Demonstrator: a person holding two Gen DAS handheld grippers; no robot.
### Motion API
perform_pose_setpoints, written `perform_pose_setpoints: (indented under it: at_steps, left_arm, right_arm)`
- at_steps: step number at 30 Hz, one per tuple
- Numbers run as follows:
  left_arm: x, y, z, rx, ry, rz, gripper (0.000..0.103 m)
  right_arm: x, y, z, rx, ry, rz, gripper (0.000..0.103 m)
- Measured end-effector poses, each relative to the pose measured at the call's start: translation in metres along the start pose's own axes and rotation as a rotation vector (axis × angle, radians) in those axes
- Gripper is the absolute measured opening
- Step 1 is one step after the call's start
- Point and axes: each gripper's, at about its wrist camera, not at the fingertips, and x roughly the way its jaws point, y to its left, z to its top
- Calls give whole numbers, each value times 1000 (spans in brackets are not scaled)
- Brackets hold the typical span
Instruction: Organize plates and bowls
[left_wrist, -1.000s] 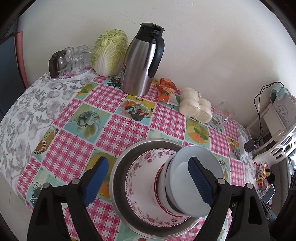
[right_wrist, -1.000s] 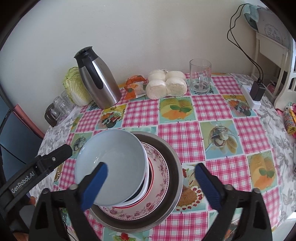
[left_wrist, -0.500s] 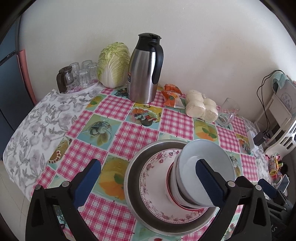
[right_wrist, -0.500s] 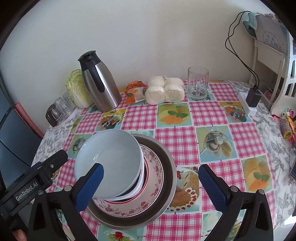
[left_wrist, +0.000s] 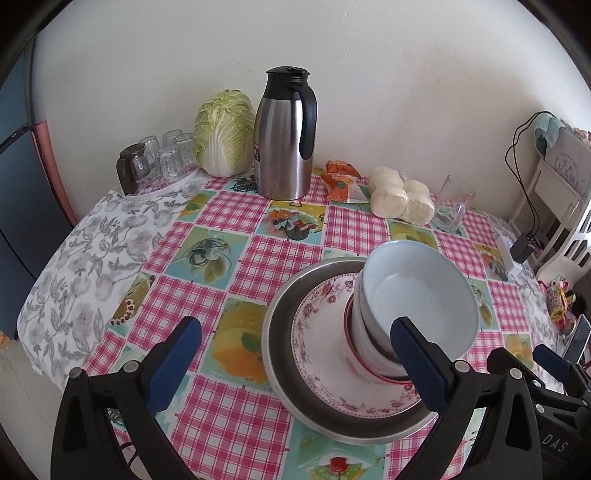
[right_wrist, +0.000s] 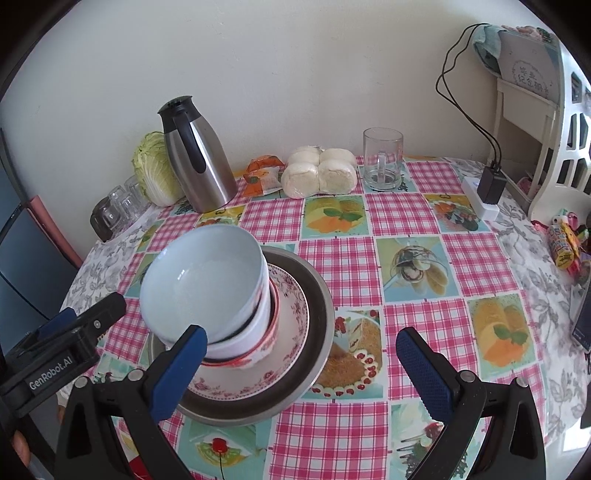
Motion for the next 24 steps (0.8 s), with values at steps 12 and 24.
perform_pose_setpoints:
  at_steps: [12, 24]
  left_arm:
    - [6, 5, -21, 93, 27, 7, 102]
    - [4, 10, -33, 124, 62, -49, 102]
  right_arm:
    - [3, -5, -30, -23, 33, -31, 103]
    - [8, 2, -54, -63, 64, -51, 103]
